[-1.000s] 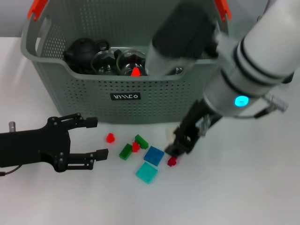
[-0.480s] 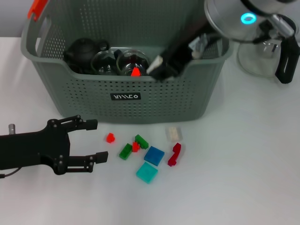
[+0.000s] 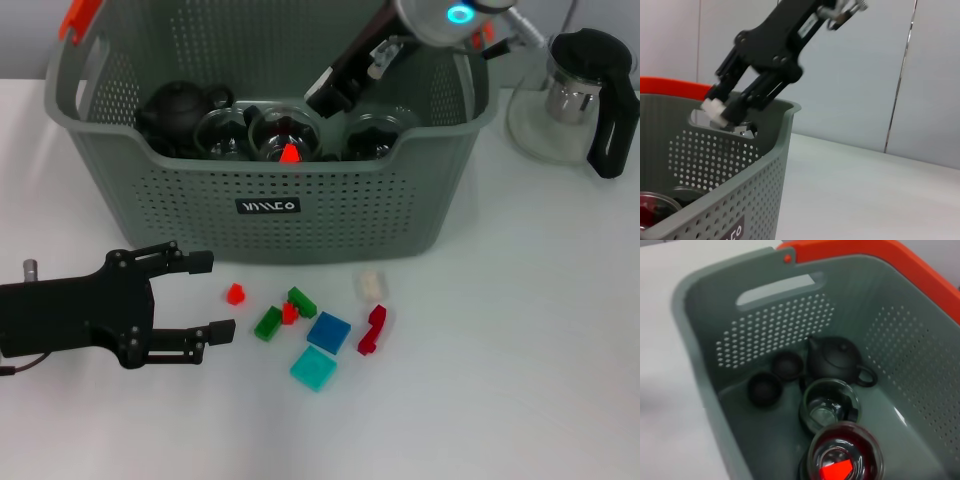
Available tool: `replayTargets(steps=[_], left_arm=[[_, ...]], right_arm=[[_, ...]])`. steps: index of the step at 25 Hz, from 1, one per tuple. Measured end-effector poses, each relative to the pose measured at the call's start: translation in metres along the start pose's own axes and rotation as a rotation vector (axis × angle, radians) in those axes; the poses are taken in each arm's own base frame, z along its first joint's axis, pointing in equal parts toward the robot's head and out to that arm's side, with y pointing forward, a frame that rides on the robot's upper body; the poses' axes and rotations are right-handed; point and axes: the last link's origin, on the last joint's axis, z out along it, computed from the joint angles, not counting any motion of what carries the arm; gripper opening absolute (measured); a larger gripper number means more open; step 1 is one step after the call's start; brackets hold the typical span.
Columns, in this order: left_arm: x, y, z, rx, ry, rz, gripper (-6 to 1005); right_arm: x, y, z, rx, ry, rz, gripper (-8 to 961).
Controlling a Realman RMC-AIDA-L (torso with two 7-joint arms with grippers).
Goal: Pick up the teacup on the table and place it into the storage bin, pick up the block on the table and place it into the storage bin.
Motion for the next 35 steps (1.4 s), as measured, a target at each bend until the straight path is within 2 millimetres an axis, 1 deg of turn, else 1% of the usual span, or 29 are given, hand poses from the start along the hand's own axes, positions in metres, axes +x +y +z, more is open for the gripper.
replayTargets(steps=[2,3,4,9,13,24,27,29,30,32,35], left_arm=[[0.0,0.0,0.0,0.001,0.002,0.001,872],[0.0,0.0,0.0,0.001,0.003,0.001,872],[0.0,0.0,0.001,0.001,0.003,0.002,872],[0.001,-0.001,0.002,0.001,0.0,0.003,873],[0.001,-0.002,0.002,0.001,-0.001,0.005,873],[0.002,-0.002,0.002,0.001,-0.001,0.003,872],[0.002,-0.002,0.002,-0.001,0.0,0.002,872],[0.002,-0.002,0.002,-0.003,0.001,0.002,872],[0.002,-0.002,0.002,-0.003,0.001,0.002,872],[0.002,-0.002,0.001,-0.004,0.001,0.002,872],[0.002,-0.001,0.001,-0.003,0.001,-0.001,872]], right_arm=[[-0.001,-0.003,0.009,0.004,0.001,0.002,447],[0.0,-0.005,0.018,0.007,0.005,0.004,452],[0.0,-0.005,0.018,0.007,0.005,0.004,457],[0.002,-0.006,0.032,0.015,0.01,0.006,480],[0.001,-0.005,0.034,0.011,0.002,0.01,499],[-0.005,-0.006,0.029,0.012,-0.02,0.002,550],[-0.009,-0.007,0.025,0.022,-0.042,-0.004,690],[-0.013,-0.006,0.017,0.028,-0.079,-0.01,784],[-0.014,-0.006,0.012,0.029,-0.095,-0.013,812],[-0.018,-0.002,-0.001,0.022,-0.142,-0.023,868],[-0.017,0.003,-0.023,0.014,-0.206,-0.03,952]])
